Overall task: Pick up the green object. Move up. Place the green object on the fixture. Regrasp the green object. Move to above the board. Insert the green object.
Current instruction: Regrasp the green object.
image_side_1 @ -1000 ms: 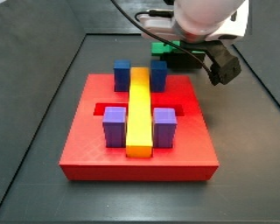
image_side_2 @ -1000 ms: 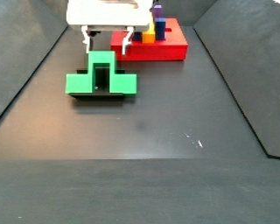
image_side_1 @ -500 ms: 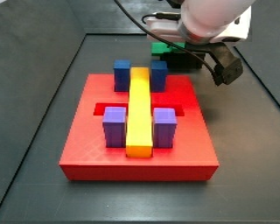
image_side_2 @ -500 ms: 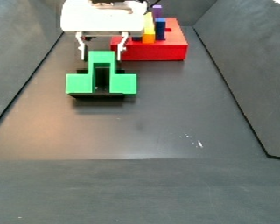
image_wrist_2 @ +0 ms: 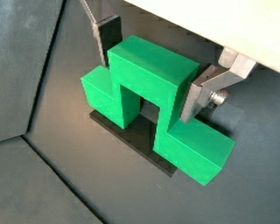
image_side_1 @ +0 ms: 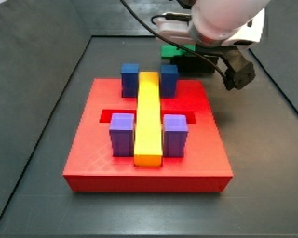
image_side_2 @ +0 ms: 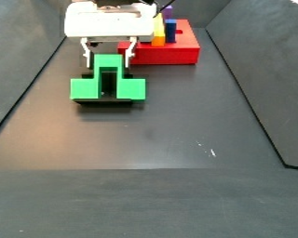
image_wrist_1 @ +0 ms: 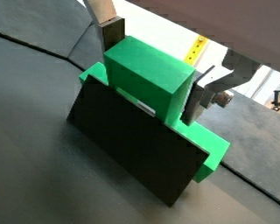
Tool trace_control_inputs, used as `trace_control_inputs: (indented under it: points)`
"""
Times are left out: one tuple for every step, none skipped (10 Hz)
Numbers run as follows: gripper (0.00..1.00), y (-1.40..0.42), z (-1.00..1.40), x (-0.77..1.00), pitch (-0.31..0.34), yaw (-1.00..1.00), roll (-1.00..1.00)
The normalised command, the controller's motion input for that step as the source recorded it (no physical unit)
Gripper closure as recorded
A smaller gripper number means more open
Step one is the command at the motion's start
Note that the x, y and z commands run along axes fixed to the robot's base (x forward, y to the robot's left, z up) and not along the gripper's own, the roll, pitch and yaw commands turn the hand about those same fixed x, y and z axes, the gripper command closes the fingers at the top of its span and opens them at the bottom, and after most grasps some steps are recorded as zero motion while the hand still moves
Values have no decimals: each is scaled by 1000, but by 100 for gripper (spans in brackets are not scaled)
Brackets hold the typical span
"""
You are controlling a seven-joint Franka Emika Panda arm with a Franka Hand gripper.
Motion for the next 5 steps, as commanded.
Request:
trace_control_inputs:
  points:
    - [0,274,-23,100,17,100,0]
    - [0,103,-26,11,20,31,0]
    - [0,0,-9,0,6,0,0]
    - [0,0,-26,0,6,0,0]
    - [0,0,-77,0,29,0,0]
